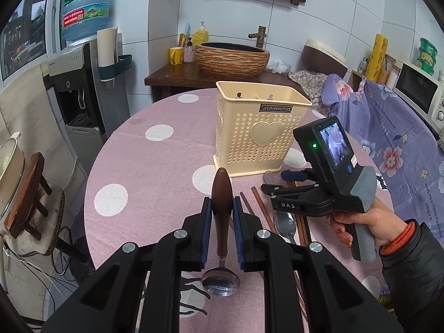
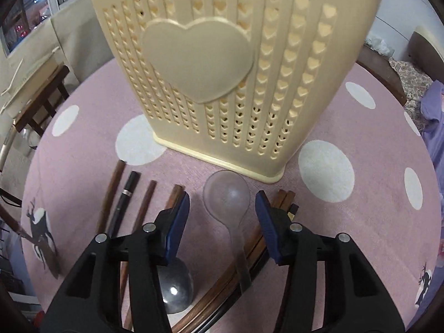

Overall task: Organize utensils
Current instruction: 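Lift the spoon with the left tool while the right tool lifts the ladle toward the holder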

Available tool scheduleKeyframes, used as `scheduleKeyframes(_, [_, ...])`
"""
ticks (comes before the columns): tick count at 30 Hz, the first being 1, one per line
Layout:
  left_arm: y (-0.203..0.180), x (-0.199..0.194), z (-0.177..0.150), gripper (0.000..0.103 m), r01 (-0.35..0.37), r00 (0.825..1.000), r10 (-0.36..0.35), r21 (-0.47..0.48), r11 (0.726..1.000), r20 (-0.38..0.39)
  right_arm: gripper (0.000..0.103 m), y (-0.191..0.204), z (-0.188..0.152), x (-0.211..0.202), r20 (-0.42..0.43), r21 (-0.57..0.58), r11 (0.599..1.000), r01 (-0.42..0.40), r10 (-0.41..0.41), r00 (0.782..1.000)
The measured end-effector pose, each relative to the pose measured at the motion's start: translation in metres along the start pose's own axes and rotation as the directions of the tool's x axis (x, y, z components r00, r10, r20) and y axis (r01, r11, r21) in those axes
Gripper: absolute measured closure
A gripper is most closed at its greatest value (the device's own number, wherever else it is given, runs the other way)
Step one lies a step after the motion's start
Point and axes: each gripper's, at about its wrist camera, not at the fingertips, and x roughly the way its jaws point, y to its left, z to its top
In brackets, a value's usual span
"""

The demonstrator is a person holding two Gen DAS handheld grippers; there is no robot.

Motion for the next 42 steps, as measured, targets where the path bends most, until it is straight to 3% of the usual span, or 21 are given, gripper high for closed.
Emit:
scheduleKeyframes(5, [0.000,0.001,0.001,0.087,0.006,1.000,-0.006,-0.006,1.000,-0.003,0.054,0.004,0.000,0.006,0.003,-0.011,1.000,0.008,-0.008,1.000])
scheduleKeyframes(10, [0.001,0.001,0.000,0.087,0.007,1.000,-0.007,-0.011,1.000,-0.002,0.066,0.013,0.003,0.010,0.010,-0.020,1.000,0.002,-0.002,1.000])
scheduleKeyframes(16, [0.000,0.000,0.001,0.087,0.004,1.000,-0.004,-0.011,1.000,0.001,0.066,0.018,0.002,0.006,0.019,0.002,1.000,0.004,-0.004,1.000])
scheduleKeyframes(24, [0.005,0.000,0.001,0.087,0.002,1.000,-0.002,-0.021,1.000,0.010,0.066,0.016,-0.005,-0.051,0.142,0.062,0.996,-0.056,0.047,0.989])
scheduleKeyframes(33, [0.006,-0.002,-0.002,0.087,-0.016,0.999,0.017,-0.031,0.999,0.030,0.066,-0.003,-0.030,-0.126,0.253,0.135,0.988,-0.074,0.038,0.967])
scheduleKeyframes(42, [0.011,-0.007,-0.002,0.087,-0.019,0.999,0.021,-0.041,0.999,0.050,0.066,-0.011,-0.045,-0.161,0.328,0.195,0.975,-0.103,0.034,0.944])
